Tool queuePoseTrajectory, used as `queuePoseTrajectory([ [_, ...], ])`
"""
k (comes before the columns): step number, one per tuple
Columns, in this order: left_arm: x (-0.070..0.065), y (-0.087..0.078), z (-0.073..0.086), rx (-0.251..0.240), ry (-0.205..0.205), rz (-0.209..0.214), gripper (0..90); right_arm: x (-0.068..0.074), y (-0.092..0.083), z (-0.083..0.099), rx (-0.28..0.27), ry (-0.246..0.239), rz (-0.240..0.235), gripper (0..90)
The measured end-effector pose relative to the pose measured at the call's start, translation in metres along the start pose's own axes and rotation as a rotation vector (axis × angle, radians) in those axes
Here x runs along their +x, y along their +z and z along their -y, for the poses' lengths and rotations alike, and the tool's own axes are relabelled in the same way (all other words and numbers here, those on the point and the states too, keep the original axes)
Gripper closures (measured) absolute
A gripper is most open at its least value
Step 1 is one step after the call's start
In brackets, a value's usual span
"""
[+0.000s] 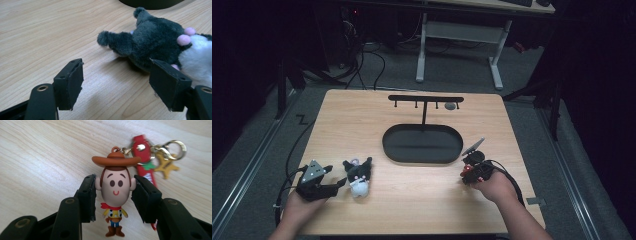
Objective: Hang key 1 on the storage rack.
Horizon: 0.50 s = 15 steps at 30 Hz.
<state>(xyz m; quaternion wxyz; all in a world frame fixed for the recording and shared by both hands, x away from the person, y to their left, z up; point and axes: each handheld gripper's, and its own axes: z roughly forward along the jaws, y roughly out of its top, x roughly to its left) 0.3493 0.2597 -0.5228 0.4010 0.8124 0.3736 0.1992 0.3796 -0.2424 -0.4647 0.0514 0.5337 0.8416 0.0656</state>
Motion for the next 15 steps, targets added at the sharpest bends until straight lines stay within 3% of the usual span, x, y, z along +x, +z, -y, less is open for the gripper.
queuePoseTrajectory([
  [11,0.000,0.000,0.000,0.002,0.002,0.001,27.7,-0.006,-0.040,0.004,-0.047,0.055,0.004,55.0],
  [15,0.000,0.000,0.000,0.004,0.002,0.003,27.7,-0.008,-0.050,0.003,-0.076,0.054,0.002,55.0],
])
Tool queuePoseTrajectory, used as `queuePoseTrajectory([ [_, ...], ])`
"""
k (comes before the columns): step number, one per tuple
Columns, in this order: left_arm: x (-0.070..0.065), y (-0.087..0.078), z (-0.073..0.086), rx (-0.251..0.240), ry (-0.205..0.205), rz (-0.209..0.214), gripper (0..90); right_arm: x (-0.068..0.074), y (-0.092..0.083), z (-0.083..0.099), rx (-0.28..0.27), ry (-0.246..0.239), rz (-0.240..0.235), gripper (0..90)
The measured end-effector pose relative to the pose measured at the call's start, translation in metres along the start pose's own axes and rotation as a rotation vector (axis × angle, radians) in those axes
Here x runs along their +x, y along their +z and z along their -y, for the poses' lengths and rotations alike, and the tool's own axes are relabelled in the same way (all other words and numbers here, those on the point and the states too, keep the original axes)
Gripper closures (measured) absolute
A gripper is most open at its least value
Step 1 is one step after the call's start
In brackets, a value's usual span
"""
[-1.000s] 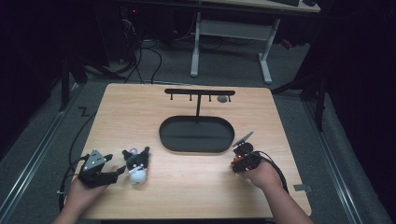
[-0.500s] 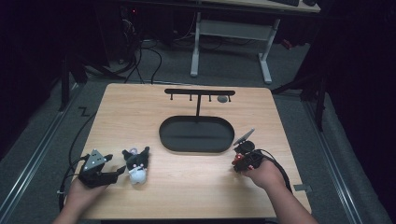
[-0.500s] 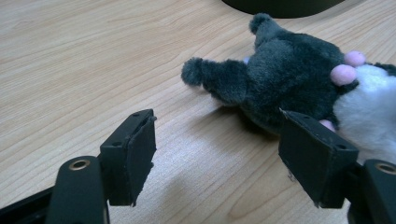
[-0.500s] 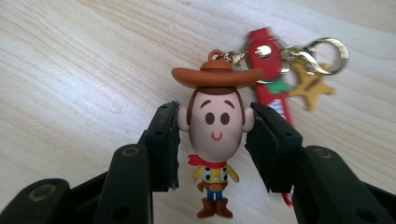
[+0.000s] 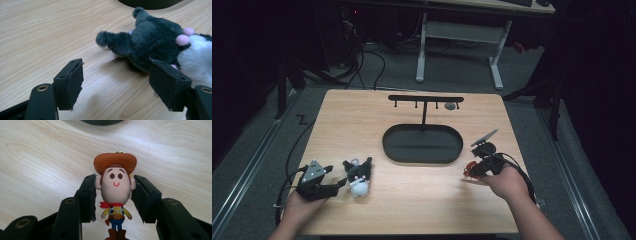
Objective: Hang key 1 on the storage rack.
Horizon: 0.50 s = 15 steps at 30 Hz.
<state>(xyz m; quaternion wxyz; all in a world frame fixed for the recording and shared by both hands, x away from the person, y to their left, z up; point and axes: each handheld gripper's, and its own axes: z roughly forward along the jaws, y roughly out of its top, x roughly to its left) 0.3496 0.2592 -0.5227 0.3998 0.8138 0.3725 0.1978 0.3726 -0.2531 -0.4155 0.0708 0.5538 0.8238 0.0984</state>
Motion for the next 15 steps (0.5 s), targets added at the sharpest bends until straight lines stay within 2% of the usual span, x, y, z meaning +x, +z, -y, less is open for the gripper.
queuePoseTrajectory([
  [4,0.000,0.000,0.000,0.000,0.000,0.000,27.7,0.000,-0.007,-0.002,-0.023,0.005,-0.004,55.0],
  [8,0.000,0.001,0.000,0.000,-0.001,0.001,27.8,-0.002,-0.014,-0.004,-0.060,0.037,-0.045,55.0],
  [15,-0.001,0.002,-0.001,0.000,-0.002,0.004,27.8,-0.006,-0.032,-0.008,-0.103,0.062,-0.068,55.0],
])
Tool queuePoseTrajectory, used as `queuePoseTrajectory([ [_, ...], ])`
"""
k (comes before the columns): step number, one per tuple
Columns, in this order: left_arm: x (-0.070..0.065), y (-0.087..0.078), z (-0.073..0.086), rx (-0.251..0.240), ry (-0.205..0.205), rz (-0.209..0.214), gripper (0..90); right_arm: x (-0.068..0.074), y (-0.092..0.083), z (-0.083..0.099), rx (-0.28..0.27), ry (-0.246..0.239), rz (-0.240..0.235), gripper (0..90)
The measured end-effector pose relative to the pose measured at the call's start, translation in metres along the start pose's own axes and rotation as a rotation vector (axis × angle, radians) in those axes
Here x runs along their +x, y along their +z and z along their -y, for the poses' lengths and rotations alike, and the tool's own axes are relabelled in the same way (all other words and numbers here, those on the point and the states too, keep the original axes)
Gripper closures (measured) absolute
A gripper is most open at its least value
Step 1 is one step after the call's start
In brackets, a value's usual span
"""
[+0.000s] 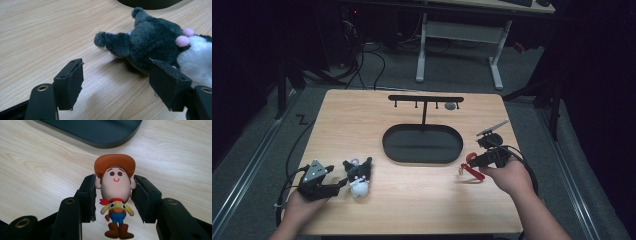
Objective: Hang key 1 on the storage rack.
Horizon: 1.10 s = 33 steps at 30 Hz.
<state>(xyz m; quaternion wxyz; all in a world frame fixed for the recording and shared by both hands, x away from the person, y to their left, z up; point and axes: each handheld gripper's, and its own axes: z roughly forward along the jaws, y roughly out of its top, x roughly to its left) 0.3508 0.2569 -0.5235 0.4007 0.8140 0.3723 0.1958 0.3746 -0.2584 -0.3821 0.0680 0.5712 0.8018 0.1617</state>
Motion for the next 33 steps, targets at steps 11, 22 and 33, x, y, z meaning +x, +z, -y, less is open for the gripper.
queuePoseTrajectory([
  [11,0.000,0.001,0.000,-0.001,0.000,0.000,27.7,-0.004,-0.028,-0.010,-0.052,0.012,-0.002,55.1],
  [22,0.000,0.001,-0.001,-0.002,-0.002,0.001,27.8,-0.006,-0.042,-0.022,-0.087,0.023,-0.002,55.2],
  [33,0.000,0.001,-0.001,-0.001,-0.001,0.002,27.7,-0.004,-0.046,-0.034,-0.096,0.025,0.000,55.2],
])
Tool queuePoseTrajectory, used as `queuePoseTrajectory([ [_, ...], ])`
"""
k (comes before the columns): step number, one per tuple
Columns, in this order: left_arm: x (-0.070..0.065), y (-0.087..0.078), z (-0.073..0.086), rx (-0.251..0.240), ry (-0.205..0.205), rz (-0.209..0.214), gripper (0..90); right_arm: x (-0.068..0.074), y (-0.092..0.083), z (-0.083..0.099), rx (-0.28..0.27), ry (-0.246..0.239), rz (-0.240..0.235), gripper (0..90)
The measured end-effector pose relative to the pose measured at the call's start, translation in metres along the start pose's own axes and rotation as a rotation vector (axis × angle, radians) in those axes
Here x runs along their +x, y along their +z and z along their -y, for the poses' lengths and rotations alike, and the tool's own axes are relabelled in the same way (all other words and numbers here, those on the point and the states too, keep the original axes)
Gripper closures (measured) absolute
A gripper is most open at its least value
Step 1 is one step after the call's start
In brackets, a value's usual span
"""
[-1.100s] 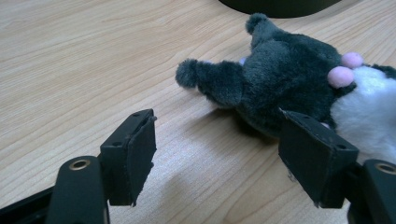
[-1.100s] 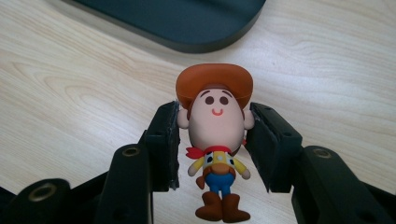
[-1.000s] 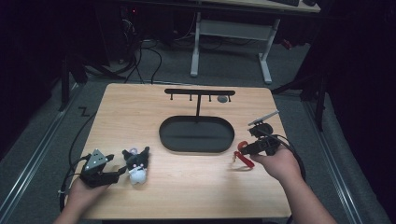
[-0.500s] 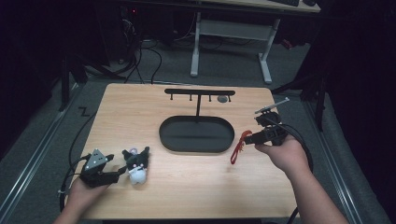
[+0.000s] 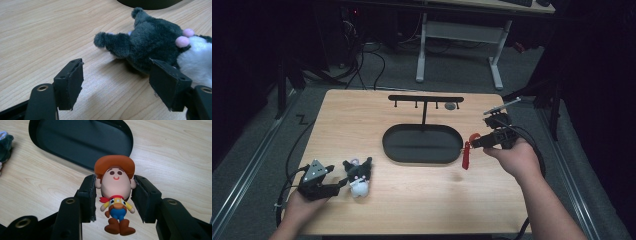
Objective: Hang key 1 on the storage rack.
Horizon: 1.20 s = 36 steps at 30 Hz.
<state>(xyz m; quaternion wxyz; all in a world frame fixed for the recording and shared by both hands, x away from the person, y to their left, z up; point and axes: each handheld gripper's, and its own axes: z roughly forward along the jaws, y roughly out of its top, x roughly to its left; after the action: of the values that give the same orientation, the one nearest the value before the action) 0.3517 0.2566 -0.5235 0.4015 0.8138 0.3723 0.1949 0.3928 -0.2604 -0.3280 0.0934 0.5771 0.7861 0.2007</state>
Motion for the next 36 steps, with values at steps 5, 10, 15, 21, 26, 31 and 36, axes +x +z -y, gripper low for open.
queuePoseTrajectory([
  [5,0.000,0.000,0.000,0.001,0.000,0.000,27.7,0.002,-0.001,-0.008,-0.011,-0.006,0.003,55.3],
  [10,0.001,-0.001,0.001,0.000,-0.004,-0.001,27.7,0.004,-0.003,-0.018,-0.024,-0.008,0.002,55.3],
  [15,0.002,-0.003,0.002,-0.001,-0.009,-0.005,27.7,0.006,-0.007,-0.033,-0.044,-0.010,0.005,55.3],
  [21,0.004,-0.006,0.004,-0.003,-0.014,-0.005,27.8,0.007,-0.008,-0.045,-0.054,-0.012,0.009,55.3],
  [26,0.005,-0.008,0.005,-0.007,-0.024,-0.010,27.9,0.008,-0.009,-0.055,-0.063,-0.010,0.009,55.3],
  [31,0.005,-0.008,0.006,-0.006,-0.025,-0.009,27.9,0.008,-0.010,-0.063,-0.073,-0.011,0.012,55.3],
  [36,0.006,-0.008,0.006,-0.005,-0.026,-0.009,27.9,0.008,-0.009,-0.069,-0.081,-0.010,0.012,55.3],
])
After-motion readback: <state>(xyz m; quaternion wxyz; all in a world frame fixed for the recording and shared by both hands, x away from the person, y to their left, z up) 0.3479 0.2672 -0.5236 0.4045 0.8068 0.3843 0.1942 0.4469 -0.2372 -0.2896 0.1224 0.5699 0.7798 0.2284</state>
